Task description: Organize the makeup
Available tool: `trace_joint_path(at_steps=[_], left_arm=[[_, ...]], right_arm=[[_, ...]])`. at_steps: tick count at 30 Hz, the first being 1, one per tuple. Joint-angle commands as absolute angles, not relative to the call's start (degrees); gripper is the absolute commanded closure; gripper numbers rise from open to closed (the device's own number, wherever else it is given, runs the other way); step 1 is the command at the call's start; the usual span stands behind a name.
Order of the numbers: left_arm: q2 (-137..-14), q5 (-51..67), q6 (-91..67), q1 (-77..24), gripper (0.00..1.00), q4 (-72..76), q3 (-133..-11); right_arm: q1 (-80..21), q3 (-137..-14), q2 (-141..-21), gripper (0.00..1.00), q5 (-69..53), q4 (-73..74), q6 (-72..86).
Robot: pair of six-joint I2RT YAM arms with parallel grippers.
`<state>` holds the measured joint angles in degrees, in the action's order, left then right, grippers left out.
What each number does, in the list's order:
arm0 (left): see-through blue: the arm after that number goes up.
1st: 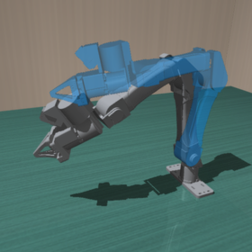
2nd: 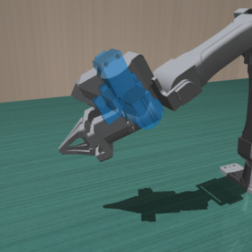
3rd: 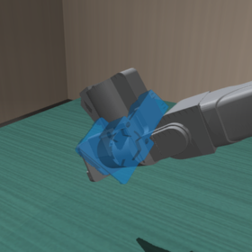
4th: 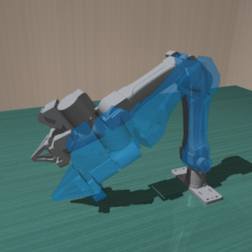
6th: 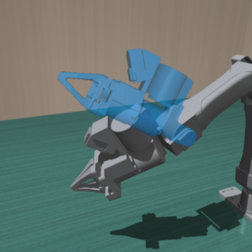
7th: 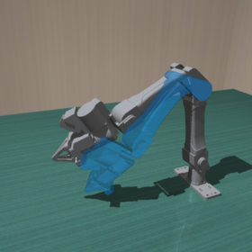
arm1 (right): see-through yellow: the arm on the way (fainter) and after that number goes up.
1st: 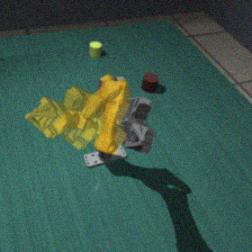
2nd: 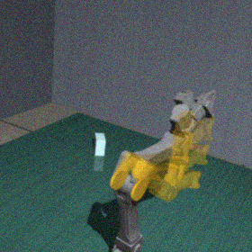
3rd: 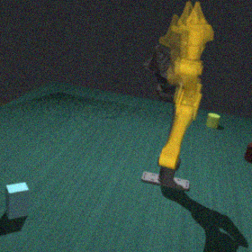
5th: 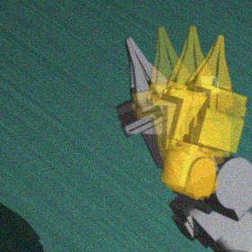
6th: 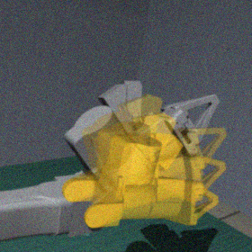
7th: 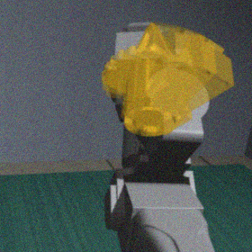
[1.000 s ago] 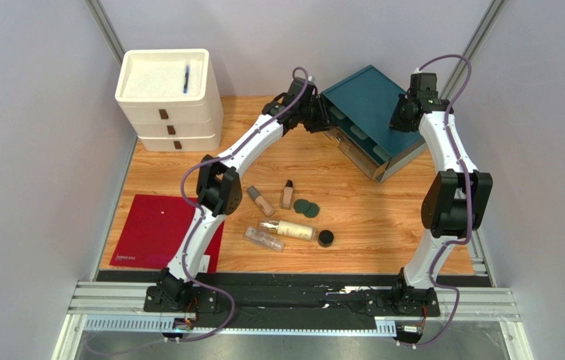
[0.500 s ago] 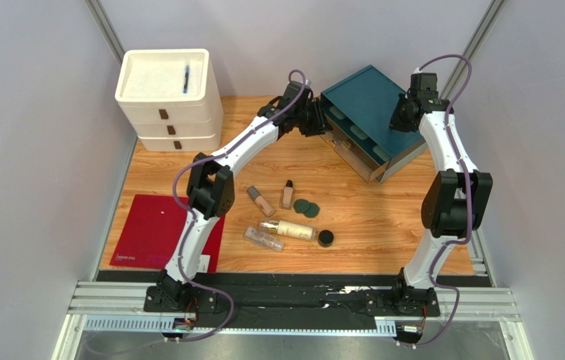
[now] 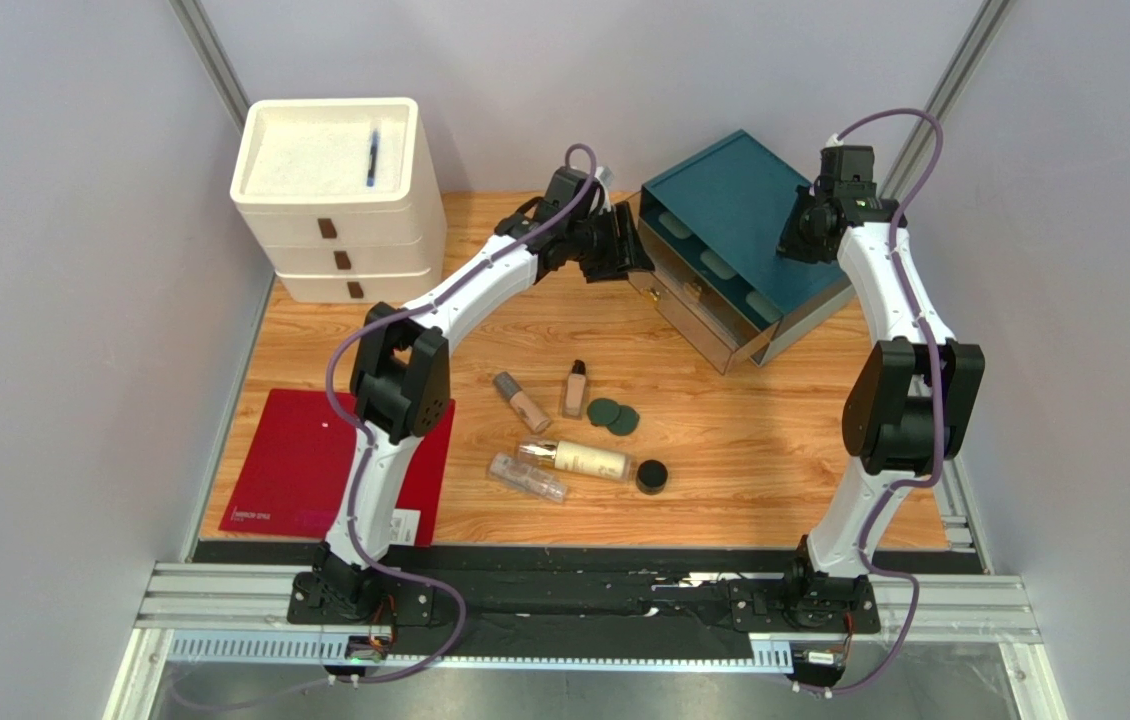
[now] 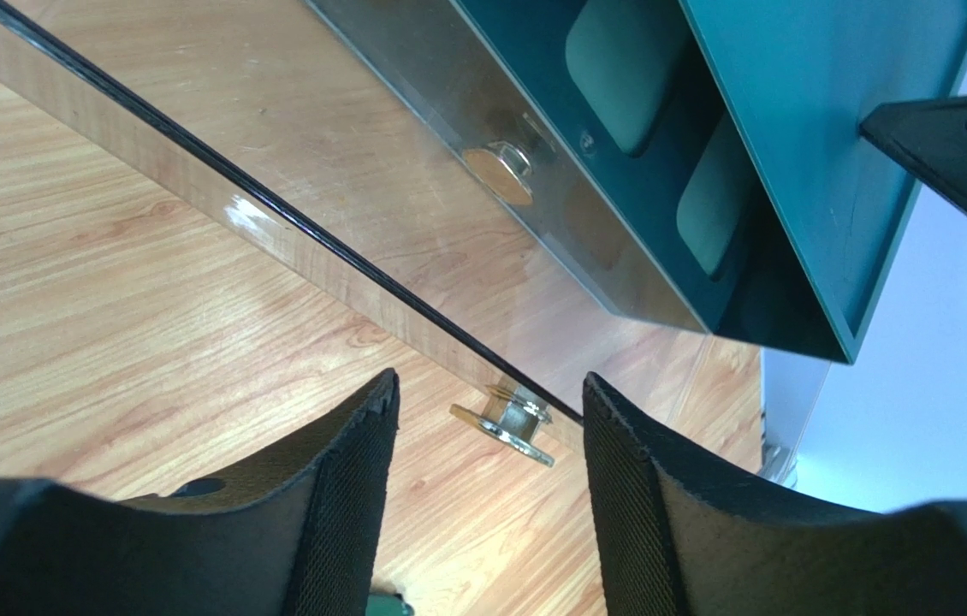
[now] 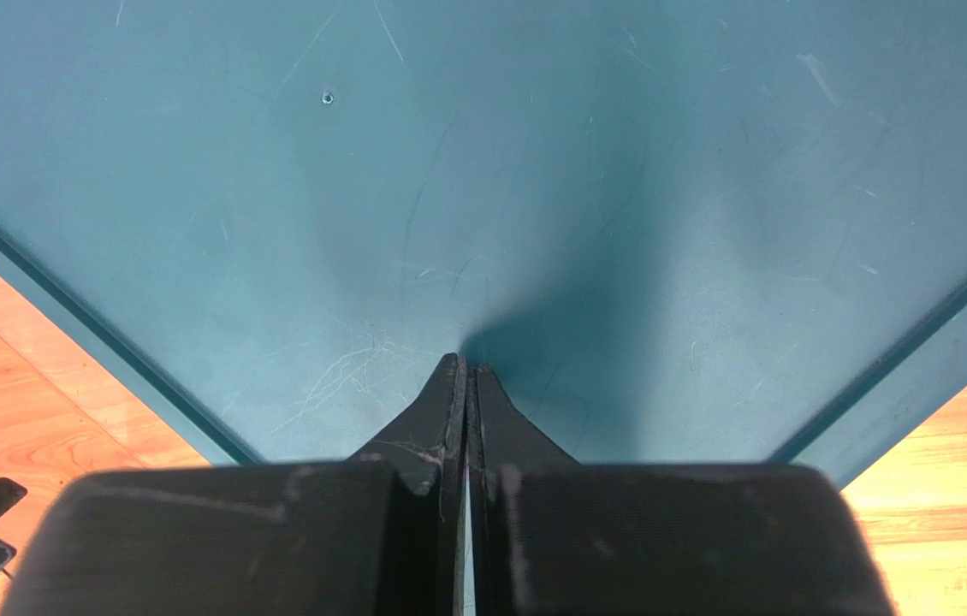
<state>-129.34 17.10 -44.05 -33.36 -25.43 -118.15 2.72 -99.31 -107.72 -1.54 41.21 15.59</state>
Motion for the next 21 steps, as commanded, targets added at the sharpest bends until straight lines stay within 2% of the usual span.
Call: trace_joint_path(at_steps=[1, 7, 14, 17, 21], left_arm=[[-124.38, 20.48, -38.32, -33.13, 0.39, -25.14, -119.09], [-116.11, 21.45, -32.89, -32.96, 0.35, -28.81, -112.78], [-103.29, 16.70, -30.94, -33.13, 0.36, -31.55, -87.06], [-102.04, 15.38, -29.62, -33.40, 0.36, -32.08, -81.50], [-106.16, 11.97, -26.11, -36.46, 0.36, -35.32, -82.17]], right_arm=[[2.55, -95.98, -112.85, 1.00, -1.49, 49.75, 15.21], [2.55, -95.63, -112.68, 1.00, -1.41, 50.10, 15.38], [2.55, -94.05, -111.36, 1.00, -1.41, 49.92, 15.47], [2.55, -92.99, -111.36, 1.00, -1.58, 49.57, 15.38], [2.55, -92.29, -111.88, 1.00, -2.11, 48.96, 15.47]])
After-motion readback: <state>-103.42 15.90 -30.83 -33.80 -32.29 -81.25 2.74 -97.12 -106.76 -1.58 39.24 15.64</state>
